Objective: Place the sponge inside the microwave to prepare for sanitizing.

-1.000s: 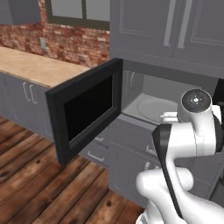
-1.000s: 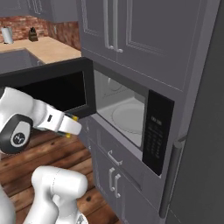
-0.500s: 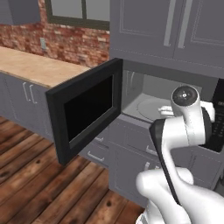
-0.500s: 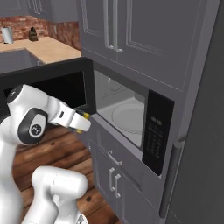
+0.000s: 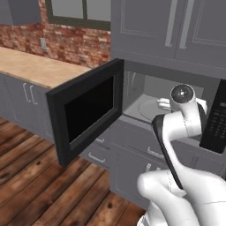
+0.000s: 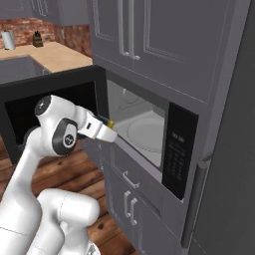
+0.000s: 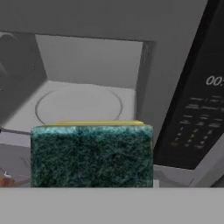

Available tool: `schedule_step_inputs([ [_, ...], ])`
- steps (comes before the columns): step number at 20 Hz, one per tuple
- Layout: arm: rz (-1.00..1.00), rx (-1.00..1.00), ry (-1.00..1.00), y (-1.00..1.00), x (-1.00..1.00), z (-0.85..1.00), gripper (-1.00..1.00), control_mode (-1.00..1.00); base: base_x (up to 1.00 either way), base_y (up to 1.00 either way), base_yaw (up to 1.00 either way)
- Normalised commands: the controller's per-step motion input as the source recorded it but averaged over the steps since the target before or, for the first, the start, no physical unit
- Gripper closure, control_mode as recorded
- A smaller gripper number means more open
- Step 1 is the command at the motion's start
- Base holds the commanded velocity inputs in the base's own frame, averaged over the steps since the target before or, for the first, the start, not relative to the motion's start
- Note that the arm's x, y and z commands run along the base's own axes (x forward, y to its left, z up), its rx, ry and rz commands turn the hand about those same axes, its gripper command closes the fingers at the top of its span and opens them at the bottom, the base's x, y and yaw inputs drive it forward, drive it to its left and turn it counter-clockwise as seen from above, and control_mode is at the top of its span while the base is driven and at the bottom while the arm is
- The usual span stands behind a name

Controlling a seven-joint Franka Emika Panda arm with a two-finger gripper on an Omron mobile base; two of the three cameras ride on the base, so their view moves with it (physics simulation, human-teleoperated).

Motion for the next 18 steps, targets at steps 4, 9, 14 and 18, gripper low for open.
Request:
schedule_step_inputs([
  [4, 0.02, 0.09, -0.02, -0.21, 0.36, -0.25, 1.00, -1.00, 0.00, 0.00, 0.00],
  [9, 0.01, 0.05, 0.00, -0.13, 0.35, -0.40, 1.00, -1.00, 0.00, 0.00, 0.00],
  [14, 0.00, 0.00, 0.00, 0.00, 0.38, -0.28, 1.00, -1.00, 0.00, 0.00, 0.00],
  [18, 0.00, 0.00, -0.01, -0.04, 0.34, -0.18, 1.00, -1.00, 0.00, 0.00, 0.00],
])
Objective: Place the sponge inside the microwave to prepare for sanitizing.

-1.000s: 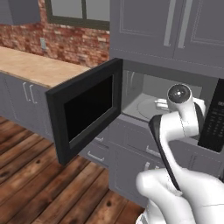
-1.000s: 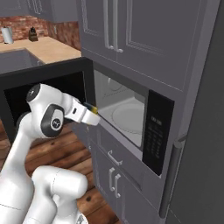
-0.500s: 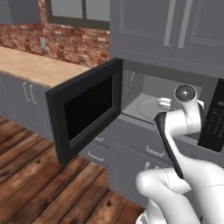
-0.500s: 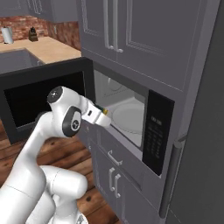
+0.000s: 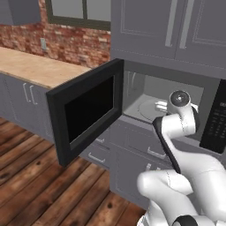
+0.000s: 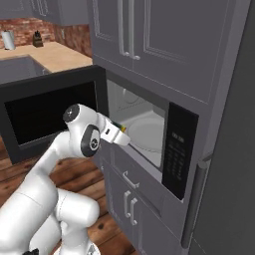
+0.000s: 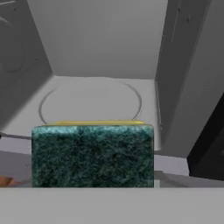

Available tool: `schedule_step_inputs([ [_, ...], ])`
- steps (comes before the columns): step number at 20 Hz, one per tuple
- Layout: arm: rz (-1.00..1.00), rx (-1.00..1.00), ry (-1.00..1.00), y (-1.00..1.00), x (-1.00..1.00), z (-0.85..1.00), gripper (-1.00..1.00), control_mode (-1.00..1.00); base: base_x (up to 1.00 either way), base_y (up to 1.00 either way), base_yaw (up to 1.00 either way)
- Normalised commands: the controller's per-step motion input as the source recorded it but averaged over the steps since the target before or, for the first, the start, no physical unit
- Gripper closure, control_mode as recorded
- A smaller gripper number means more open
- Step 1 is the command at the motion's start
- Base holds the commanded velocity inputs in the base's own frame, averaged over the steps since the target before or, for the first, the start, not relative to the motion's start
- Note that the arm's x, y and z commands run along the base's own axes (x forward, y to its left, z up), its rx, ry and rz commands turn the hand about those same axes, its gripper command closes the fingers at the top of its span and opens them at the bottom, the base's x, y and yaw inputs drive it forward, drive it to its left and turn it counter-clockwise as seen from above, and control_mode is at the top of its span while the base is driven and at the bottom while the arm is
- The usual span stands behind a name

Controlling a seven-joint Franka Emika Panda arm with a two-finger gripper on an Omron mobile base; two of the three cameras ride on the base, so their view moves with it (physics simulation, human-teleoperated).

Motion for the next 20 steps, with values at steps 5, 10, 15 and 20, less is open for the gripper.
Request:
schedule_step_inputs([
  [5, 0.00, 0.00, 0.00, -0.13, 0.39, -0.20, 1.00, -1.00, 0.00, 0.00, 0.00],
  [10, 0.00, 0.01, 0.00, -0.17, 0.33, -0.10, 1.00, -1.00, 0.00, 0.00, 0.00],
  [15, 0.00, 0.00, 0.00, -0.26, 0.53, -0.18, 1.00, -1.00, 0.00, 0.00, 0.00],
  [20, 0.00, 0.00, 0.00, -0.28, 0.50, -0.23, 1.00, -1.00, 0.00, 0.00, 0.00],
])
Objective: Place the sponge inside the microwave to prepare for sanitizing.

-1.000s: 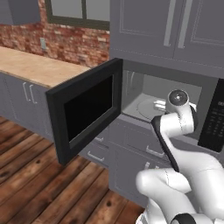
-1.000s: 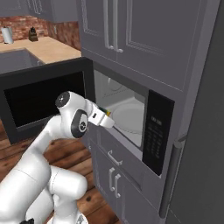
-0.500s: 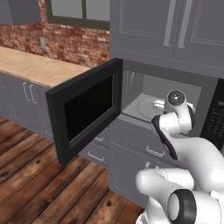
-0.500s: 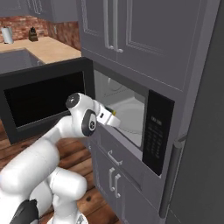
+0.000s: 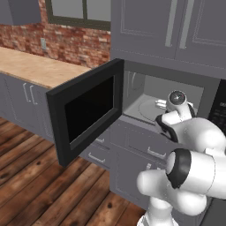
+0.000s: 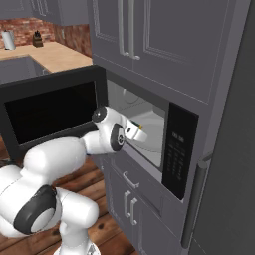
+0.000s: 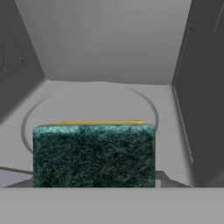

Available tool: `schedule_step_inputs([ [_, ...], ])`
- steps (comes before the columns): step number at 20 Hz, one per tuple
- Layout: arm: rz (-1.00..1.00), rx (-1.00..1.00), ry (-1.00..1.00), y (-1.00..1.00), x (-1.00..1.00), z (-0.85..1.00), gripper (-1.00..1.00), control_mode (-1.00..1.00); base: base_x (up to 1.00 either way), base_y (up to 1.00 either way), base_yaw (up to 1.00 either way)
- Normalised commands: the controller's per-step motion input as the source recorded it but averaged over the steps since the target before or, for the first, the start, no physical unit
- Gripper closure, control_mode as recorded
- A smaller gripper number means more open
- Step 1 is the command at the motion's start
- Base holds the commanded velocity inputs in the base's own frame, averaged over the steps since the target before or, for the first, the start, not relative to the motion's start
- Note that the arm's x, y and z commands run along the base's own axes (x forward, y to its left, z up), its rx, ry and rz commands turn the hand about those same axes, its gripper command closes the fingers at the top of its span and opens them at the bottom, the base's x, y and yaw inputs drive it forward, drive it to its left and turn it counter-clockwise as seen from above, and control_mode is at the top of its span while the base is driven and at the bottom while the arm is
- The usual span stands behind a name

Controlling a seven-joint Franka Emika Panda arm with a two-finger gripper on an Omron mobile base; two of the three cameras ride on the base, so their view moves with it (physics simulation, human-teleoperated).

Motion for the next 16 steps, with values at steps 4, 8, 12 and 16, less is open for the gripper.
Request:
schedule_step_inputs([
  [4, 0.00, 0.00, 0.00, -0.18, 0.42, -0.29, 1.00, -1.00, 0.00, 0.00, 0.00],
  [8, 0.03, 0.00, 0.00, -0.04, 0.27, 0.00, 1.00, -1.00, 0.00, 0.00, 0.00],
  [12, 0.00, 0.00, 0.02, -0.20, 0.37, -0.24, 1.00, -1.00, 0.00, 0.00, 0.00],
  [16, 0.00, 0.00, 0.08, -0.17, 0.53, -0.26, 1.00, -1.00, 0.00, 0.00, 0.00],
])
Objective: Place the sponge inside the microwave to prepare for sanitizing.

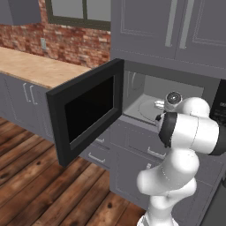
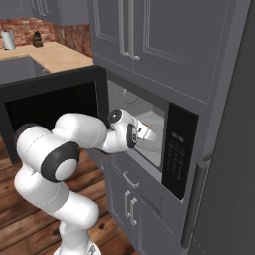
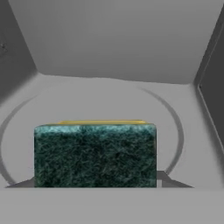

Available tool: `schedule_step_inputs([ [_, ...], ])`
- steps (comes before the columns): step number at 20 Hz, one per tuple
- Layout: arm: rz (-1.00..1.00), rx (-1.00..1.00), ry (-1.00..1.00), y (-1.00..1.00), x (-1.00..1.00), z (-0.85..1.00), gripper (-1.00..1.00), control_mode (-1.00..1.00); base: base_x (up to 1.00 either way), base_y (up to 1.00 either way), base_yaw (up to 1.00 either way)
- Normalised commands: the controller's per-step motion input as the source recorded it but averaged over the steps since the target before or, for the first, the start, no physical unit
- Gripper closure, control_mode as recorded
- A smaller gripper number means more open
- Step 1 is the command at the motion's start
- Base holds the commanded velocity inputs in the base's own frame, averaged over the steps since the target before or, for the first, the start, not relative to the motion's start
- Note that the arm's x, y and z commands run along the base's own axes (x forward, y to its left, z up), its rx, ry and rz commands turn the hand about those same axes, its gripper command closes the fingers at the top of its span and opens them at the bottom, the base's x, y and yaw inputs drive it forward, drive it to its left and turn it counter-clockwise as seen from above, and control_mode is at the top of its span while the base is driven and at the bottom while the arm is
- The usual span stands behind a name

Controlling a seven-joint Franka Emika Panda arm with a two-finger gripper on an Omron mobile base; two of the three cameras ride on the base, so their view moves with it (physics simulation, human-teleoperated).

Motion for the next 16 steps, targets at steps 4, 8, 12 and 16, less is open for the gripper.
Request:
schedule_step_inputs([
  [4, 0.00, 0.00, 0.02, 0.00, 0.38, -0.11, 1.00, -1.00, 0.00, 0.00, 0.00],
  [8, 0.00, 0.01, 0.02, -0.04, 0.27, -0.11, 1.00, -1.00, 0.00, 0.00, 0.00],
  [12, 0.00, 0.01, 0.00, -0.04, 0.20, -0.08, 1.00, -1.00, 0.00, 0.00, 0.00],
  [16, 0.00, 0.01, 0.00, -0.02, 0.18, -0.12, 1.00, -1.00, 0.00, 0.00, 0.00],
])
